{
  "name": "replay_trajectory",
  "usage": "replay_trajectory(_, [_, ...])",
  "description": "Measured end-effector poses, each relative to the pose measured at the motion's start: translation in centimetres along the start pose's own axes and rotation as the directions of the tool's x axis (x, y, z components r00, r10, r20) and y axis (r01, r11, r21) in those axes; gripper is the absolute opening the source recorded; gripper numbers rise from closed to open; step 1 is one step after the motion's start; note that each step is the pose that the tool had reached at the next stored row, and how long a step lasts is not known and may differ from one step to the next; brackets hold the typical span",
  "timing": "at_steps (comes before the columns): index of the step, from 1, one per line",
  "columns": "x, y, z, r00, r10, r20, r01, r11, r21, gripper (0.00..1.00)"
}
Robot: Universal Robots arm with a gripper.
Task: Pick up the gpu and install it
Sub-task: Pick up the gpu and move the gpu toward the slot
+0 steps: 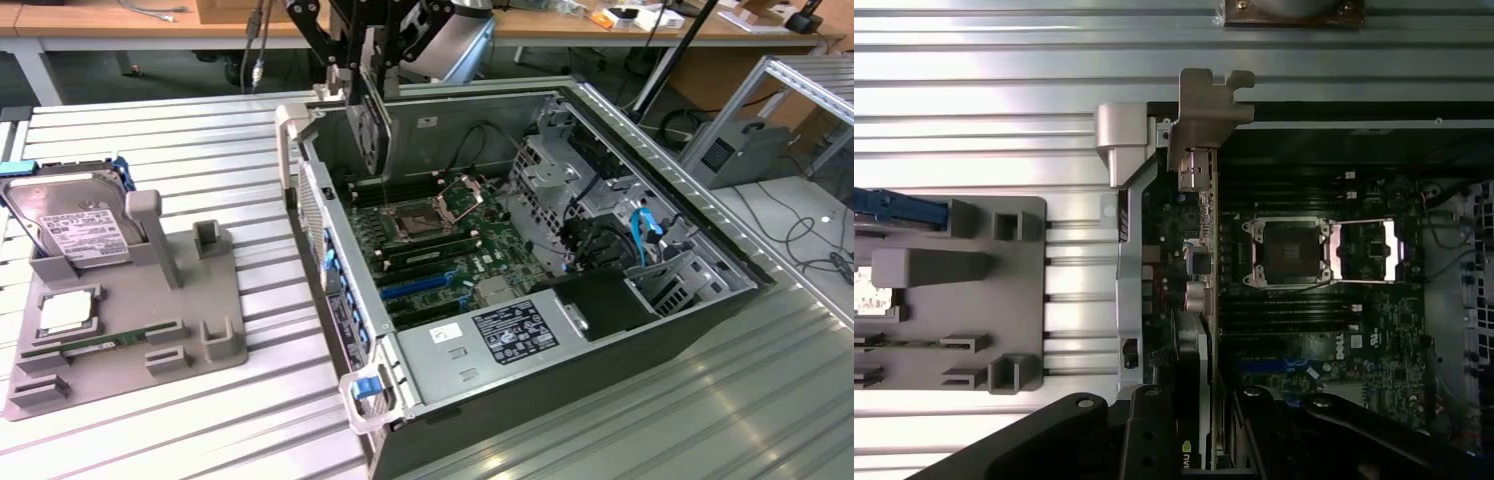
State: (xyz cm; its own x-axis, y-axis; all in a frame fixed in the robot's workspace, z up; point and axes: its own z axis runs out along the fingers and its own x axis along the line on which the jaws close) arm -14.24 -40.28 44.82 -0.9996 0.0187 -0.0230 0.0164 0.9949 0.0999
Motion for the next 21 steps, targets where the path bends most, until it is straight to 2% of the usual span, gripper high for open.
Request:
replay_trajectory(1, [-0.1,0.0,0.0,1.0,0.0,0.0,0.0,1.0,0.0011,0.27])
replay_trajectory(2, [-0.3,0.01,0.0,1.0,0.0,0.0001,0.0,1.0,0.0095,0.27])
replay_trajectory(4, [-0.5,0.01,0.01,1.0,-0.001,0.0005,0.001,0.9988,0.0499,0.27])
replay_trajectory(7, [-0.7,0.01,0.02,1.0,-0.002,0.001,0.002,0.9965,0.0838,0.27])
replay_trajectory(8, [-0.8,0.01,0.02,1.0,-0.002,0.0009,0.002,0.9962,0.0867,0.27])
replay_trajectory(9, [-1.5,0.02,0.06,1.0,-0.002,0.0003,0.002,0.9962,0.0872,0.27])
replay_trajectory(10, [-2.6,0.04,0.12,1.0,-0.002,-0.001,0.002,0.9961,0.0881,0.27])
replay_trajectory(11, [-2.9,0.04,0.14,1.0,-0.002,-0.0011,0.002,0.9961,0.0887,0.27])
replay_trajectory(21, [-4.9,0.07,0.28,1.0,-0.002,-0.0024,0.002,0.9957,0.0928,0.27])
